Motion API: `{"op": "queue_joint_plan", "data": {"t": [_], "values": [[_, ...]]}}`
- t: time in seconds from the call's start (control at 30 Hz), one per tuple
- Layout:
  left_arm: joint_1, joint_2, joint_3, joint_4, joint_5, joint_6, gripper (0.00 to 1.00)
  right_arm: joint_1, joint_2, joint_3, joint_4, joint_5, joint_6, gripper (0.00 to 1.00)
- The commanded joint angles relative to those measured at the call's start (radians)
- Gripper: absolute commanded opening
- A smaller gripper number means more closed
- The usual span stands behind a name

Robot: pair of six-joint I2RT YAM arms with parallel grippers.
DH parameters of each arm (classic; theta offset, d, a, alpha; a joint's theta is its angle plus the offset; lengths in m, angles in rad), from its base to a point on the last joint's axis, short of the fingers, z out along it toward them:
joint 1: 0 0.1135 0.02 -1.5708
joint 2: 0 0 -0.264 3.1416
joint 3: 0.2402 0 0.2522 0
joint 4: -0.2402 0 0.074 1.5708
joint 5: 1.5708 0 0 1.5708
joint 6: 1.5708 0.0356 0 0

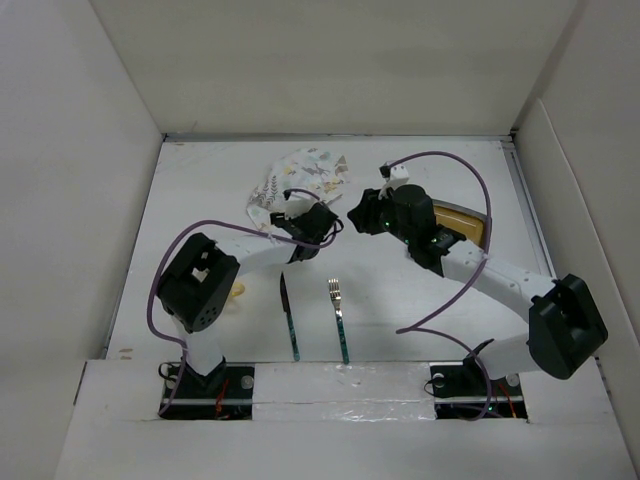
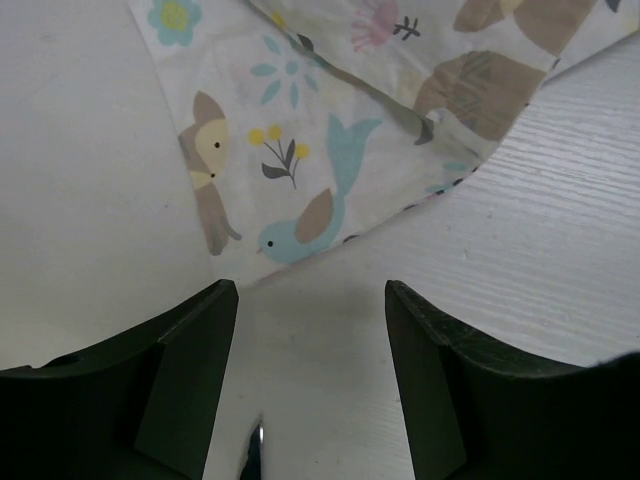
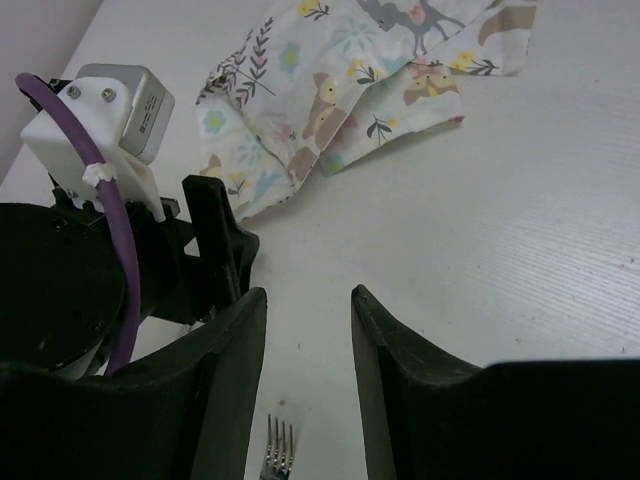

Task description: Set the dinner table for one person

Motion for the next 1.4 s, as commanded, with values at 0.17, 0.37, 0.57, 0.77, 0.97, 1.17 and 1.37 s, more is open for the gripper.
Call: {"op": "queue_joint_plan", "data": {"t": [0.17,0.37,0.57,0.77,0.97,1.17,1.37], "values": [[0.05,-0.074,-0.118,0.043,0.024,-0.125,0.56,-0.003,-0.11,-0.025,0.024,0.033,-0.009,0.45],[0.041,-0.208,-0.249,0.118,0.027,-0.484,0.58,-0.013,-0.101,-0.029,0.044,-0.028,-0.012,0.45],[0.051,-0.155,-0.224,0.079,-0.02,-0.692,0.58,-0.013,-0.098,-0.028,0.038,-0.046,-0.014,0.45],[0.073,-0.138,-0.247,0.104,-0.049,-0.852,0.54,-0.013,-0.101,-0.029,0.038,-0.066,-0.019,0.45],[0.091,-0.138,-0.276,0.153,-0.07,-0.919,0.54,-0.013,-0.061,-0.016,0.058,-0.163,-0.022,0.45],[0.128,-0.101,-0.298,0.231,-0.034,-0.94,0.54,-0.013,-0.043,-0.011,0.053,-0.163,-0.028,0.45],[0.148,-0.101,-0.295,0.256,-0.033,-0.913,0.47,-0.013,-0.035,-0.008,0.049,-0.16,-0.028,0.45]]}}
